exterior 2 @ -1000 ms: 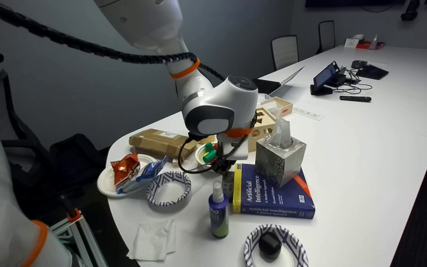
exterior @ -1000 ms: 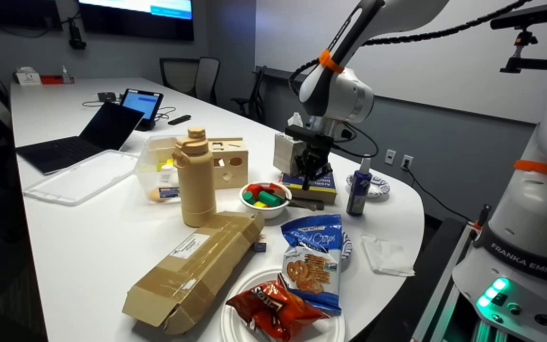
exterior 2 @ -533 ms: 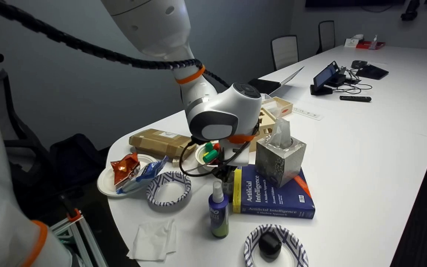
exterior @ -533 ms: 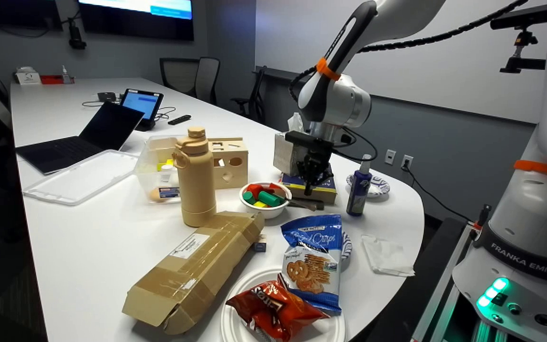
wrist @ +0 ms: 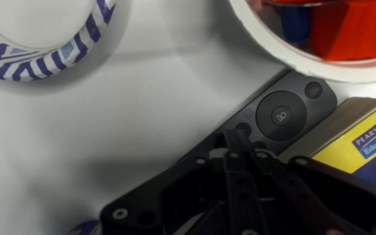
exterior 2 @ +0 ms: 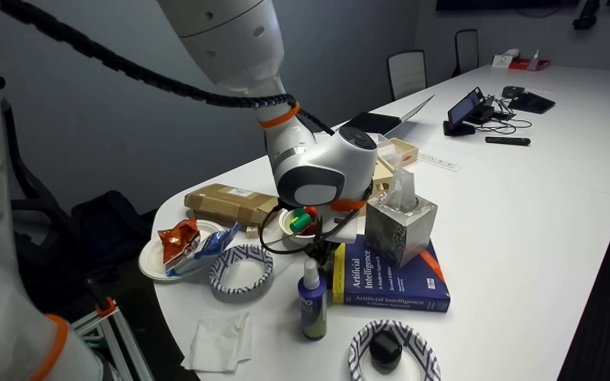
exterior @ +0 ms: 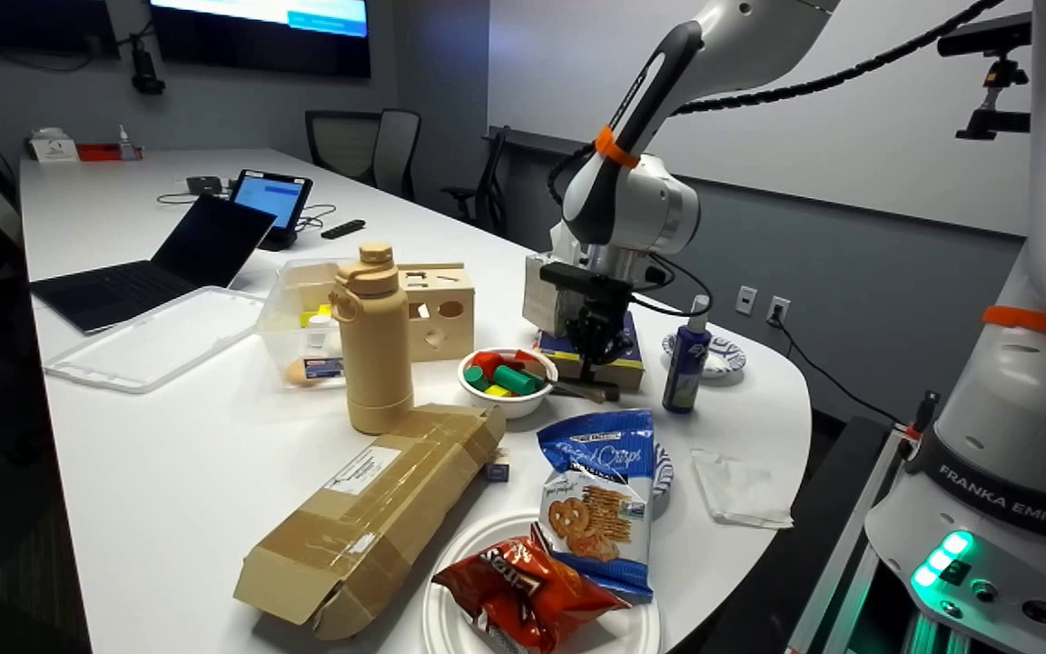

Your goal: Press a button on the remote

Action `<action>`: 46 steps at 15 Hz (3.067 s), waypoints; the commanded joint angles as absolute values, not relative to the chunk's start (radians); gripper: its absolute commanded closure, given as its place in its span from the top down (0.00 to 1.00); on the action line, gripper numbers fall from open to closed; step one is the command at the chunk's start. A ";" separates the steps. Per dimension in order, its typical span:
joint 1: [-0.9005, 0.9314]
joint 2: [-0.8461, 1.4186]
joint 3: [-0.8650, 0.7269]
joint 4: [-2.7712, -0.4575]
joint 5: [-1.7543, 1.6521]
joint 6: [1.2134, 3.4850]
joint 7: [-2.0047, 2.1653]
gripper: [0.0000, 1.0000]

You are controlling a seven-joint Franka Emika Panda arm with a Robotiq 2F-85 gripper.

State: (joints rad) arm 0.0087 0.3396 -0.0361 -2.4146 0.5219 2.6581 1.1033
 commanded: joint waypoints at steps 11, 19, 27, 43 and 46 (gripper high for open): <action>-0.022 0.403 -0.042 -2.344 0.533 2.550 1.130 0.00; -0.052 0.453 -0.019 -2.294 0.583 2.577 1.069 0.00; -0.088 0.442 -0.015 -2.291 0.697 2.522 0.954 0.00; 0.009 -0.054 -0.070 -2.567 0.363 2.525 1.196 0.40; -0.006 -0.143 -0.043 -2.548 0.209 2.453 1.206 0.65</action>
